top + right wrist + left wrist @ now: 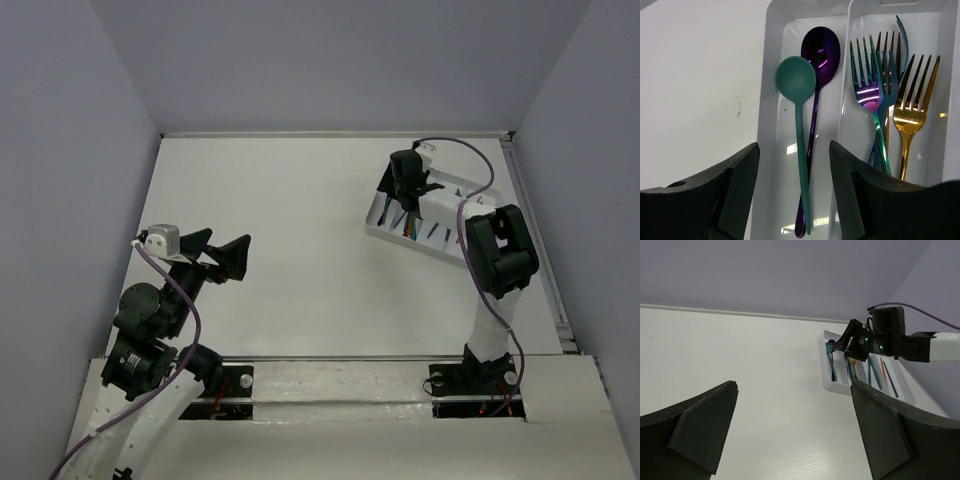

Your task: Sort the eating utensils into containers

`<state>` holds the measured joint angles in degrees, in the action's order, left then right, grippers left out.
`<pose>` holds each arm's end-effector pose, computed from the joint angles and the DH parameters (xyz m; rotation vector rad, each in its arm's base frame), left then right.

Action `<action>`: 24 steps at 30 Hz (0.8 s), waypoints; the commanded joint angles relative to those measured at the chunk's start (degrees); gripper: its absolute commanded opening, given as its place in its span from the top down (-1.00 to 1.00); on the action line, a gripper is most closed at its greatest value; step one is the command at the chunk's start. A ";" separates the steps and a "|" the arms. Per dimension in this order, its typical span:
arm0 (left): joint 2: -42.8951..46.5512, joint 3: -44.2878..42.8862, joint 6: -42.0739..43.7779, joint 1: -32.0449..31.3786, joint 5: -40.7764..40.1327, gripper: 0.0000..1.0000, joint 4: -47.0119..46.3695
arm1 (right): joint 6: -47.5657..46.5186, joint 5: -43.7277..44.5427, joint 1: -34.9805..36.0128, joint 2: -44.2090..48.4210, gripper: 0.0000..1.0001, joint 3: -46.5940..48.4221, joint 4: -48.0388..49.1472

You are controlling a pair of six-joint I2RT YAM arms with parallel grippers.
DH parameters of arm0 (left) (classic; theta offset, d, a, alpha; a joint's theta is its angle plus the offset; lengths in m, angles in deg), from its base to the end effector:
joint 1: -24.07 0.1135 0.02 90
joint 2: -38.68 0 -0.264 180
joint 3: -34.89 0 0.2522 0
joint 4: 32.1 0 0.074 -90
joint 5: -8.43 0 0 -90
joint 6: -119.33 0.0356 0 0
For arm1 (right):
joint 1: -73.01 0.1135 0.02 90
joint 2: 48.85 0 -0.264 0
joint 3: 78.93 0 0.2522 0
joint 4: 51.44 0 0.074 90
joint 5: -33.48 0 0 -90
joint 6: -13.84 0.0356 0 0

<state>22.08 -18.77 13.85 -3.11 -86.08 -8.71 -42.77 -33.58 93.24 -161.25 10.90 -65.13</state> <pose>0.0677 -0.0316 0.3668 0.0705 1.3540 -0.5770 0.4173 0.1390 0.1976 0.4632 2.0980 0.1014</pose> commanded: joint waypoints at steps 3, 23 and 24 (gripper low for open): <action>-1.85 -0.79 0.81 1.08 1.35 -0.98 -3.12 | -2.18 -3.59 -0.10 11.92 -0.33 -3.64 3.35; -2.12 -1.84 0.89 3.36 8.29 -0.98 -5.40 | -6.13 -18.82 2.36 84.94 -1.00 -27.73 -11.40; -1.95 -2.02 1.85 3.36 7.42 -0.98 -5.58 | -6.58 -17.76 2.36 86.46 -1.00 -28.17 -12.55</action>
<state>19.08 -18.77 14.92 -0.20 -79.50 -9.89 -46.92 -51.70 95.53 -81.67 -15.39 -70.42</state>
